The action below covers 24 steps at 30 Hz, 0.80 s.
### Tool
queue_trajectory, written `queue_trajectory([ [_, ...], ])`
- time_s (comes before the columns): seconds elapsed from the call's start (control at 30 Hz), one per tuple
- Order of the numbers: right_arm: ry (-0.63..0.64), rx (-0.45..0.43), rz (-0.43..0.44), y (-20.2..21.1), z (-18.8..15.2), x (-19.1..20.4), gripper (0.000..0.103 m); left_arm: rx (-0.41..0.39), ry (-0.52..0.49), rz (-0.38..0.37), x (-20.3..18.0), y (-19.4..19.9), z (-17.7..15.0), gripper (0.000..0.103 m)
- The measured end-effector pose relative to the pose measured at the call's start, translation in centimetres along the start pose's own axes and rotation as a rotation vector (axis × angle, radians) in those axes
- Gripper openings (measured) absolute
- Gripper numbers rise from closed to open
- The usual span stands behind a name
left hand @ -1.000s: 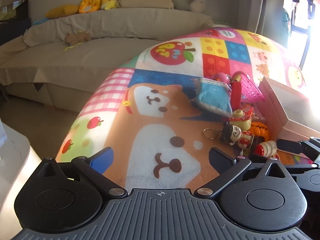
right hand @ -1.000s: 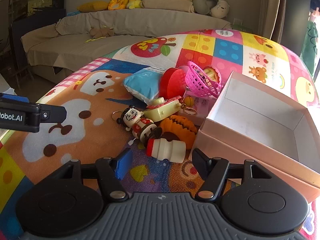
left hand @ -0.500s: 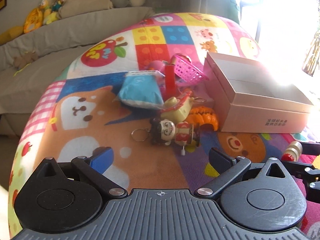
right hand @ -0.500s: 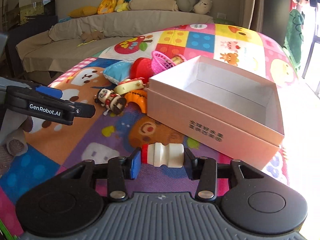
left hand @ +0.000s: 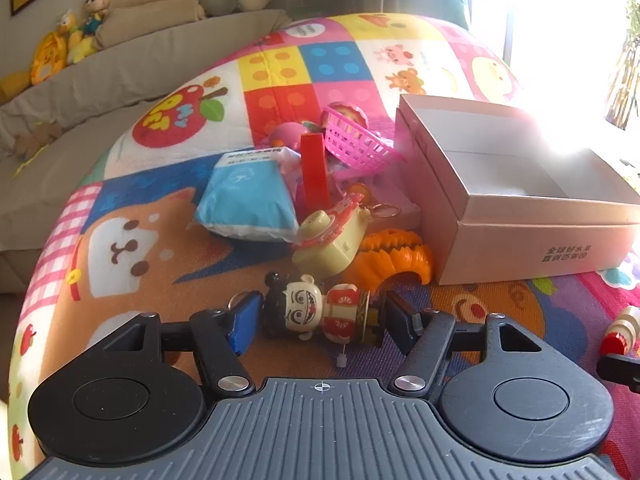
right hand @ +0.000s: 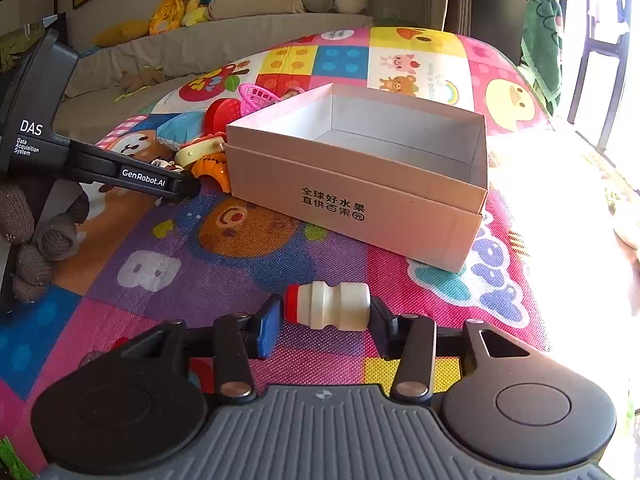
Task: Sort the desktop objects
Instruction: 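Carry the bottle toy and doll keychain into the pink box and release both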
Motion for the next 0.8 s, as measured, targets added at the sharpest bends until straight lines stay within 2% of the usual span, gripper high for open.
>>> queue_trajectory([
  [0.07,0.006,-0.011,-0.003,0.2,0.2,0.2,0.053,-0.001,-0.005,-0.021,0.0,1.2,-0.8,0.070],
  [0.13,0.019,-0.020,-0.003,0.3,0.4,0.3,0.053,0.000,-0.021,-0.055,-0.3,2.6,-1.8,0.070],
  [0.2,0.035,-0.010,0.002,0.2,0.5,0.5,0.052,0.003,-0.052,-0.081,-0.9,3.9,-2.9,0.070],
  [0.27,0.053,0.004,0.013,0.2,0.5,0.7,0.043,0.008,-0.087,-0.095,-1.5,5.1,-3.7,0.070],
  [0.37,0.070,-0.007,0.025,0.7,0.8,1.0,0.043,-0.004,-0.100,-0.121,-2.0,6.6,-3.5,0.070],
  [0.43,0.081,-0.068,0.023,2.0,1.7,1.1,0.043,-0.059,-0.086,-0.163,-2.3,8.1,-1.5,0.070],
  [0.5,0.089,-0.168,-0.017,3.6,3.5,0.7,0.043,-0.141,-0.085,-0.201,-2.8,9.6,1.3,0.070],
  [0.63,0.094,-0.371,-0.203,5.3,8.2,-0.8,0.043,-0.314,-0.107,-0.257,-5.1,11.0,8.3,0.071],
  [0.67,0.091,-0.395,-0.234,5.0,9.3,-1.2,0.043,-0.343,-0.109,-0.267,-5.9,10.6,10.3,0.071],
  [0.7,0.085,-0.403,-0.246,4.6,9.9,-1.6,0.043,-0.351,-0.103,-0.270,-6.5,10.0,11.6,0.078],
  [0.73,0.073,-0.396,-0.252,3.7,10.7,-2.3,0.044,-0.349,-0.091,-0.266,-6.9,9.3,12.8,0.090],
  [0.8,0.044,-0.359,-0.268,2.4,11.2,-3.5,0.048,-0.345,-0.060,-0.242,-6.6,8.2,14.0,0.093],
])
Point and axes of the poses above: each gripper's, at about its wrist camera, not at the fingertips, and y roughly against the way its jaws point, x to its left, z to its top, the point moved 4 cm from there along -y, roughly the way its jaws point
